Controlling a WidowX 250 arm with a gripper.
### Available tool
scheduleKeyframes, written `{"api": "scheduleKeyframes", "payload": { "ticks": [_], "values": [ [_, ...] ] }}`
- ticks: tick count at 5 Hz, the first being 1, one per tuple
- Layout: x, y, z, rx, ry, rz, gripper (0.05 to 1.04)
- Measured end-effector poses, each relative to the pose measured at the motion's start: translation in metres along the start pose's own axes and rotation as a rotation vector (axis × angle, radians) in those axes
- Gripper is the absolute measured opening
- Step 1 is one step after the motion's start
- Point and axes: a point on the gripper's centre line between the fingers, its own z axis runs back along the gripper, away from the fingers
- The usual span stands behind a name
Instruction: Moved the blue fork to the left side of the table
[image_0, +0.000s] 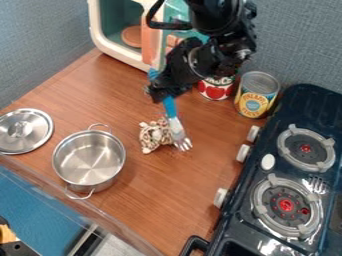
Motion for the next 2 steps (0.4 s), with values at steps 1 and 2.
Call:
{"api": "scheduleKeyframes", "payload": {
  "ticks": [1,2],
  "values": [
    [0.006,0.002,0.005,-0.006,-0.026,-0.007,0.405],
    [0.045,0.028,-0.009,0.04,0.016,0.107,0.405]
  ]
}}
